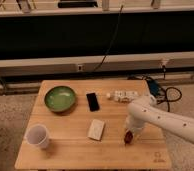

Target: Place the pepper on the white sponge

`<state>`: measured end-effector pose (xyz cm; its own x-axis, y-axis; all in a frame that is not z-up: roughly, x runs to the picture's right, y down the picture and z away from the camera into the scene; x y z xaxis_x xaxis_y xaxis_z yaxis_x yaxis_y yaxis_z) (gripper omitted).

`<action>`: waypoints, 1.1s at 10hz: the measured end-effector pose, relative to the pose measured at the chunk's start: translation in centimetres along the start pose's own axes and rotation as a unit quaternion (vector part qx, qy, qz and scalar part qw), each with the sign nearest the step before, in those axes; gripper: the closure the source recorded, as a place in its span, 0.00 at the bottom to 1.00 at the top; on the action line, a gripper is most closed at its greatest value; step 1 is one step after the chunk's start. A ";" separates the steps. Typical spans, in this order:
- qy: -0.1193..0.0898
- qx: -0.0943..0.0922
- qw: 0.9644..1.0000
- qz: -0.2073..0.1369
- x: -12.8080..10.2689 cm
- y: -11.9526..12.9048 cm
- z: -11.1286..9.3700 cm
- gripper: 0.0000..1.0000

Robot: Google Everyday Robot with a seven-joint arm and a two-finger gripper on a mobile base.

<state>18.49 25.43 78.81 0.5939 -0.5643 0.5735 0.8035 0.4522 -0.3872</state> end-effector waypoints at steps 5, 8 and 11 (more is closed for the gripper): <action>-0.015 0.003 0.997 -0.073 -2.7 -6.5 -1.2 1.00; -0.016 0.010 0.993 -0.113 -3.8 -9.5 -2.0 1.00; -0.014 0.018 0.990 -0.143 -4.5 -11.6 -2.9 1.00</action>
<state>6.65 20.78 78.64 0.3412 -0.6529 0.6762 0.9361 0.3012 -0.1815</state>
